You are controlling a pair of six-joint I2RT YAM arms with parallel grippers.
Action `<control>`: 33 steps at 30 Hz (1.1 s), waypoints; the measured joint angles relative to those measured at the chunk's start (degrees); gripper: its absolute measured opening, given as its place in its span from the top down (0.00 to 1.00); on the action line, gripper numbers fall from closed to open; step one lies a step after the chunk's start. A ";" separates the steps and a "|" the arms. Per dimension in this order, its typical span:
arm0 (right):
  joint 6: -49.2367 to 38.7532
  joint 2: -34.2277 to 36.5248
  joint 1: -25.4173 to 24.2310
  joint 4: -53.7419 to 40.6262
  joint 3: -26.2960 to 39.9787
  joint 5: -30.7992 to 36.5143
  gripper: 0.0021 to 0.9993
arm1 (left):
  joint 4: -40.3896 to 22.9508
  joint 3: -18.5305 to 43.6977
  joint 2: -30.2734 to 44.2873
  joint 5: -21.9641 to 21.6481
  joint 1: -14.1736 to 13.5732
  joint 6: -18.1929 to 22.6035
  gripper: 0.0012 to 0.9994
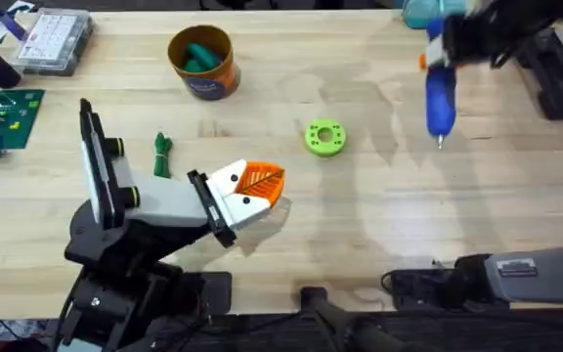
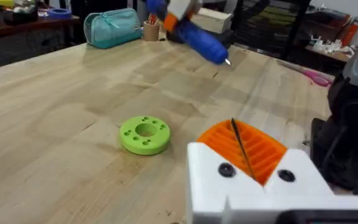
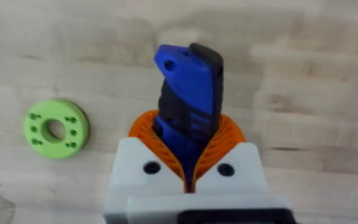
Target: Pick up the gripper from the table and insert it into the empty holder that is missing its gripper. Then pick up a screw, insert it into the mounting hole, and use the screwdriver to tighten it. Finally, clean up the table by picking up the vegetable and placing it into the bucket.
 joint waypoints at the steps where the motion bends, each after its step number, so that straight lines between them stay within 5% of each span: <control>1: 0.02 -0.77 0.30 -0.01 1.27 -0.02 0.98 | 0.00 0.00 0.00 0.00 -0.02 0.00 0.98; 12: 0.04 -3.71 6.17 0.87 11.43 -3.37 0.98 | 0.00 0.00 -0.02 0.00 0.00 0.00 0.98; 25: 2.94 -9.69 10.41 26.34 12.56 -21.08 0.98 | 0.00 0.00 0.00 0.00 -0.02 0.00 0.98; 33: 6.57 -10.89 14.29 35.72 11.39 -25.44 0.98 | 0.00 0.00 -0.02 0.00 -0.02 0.00 0.98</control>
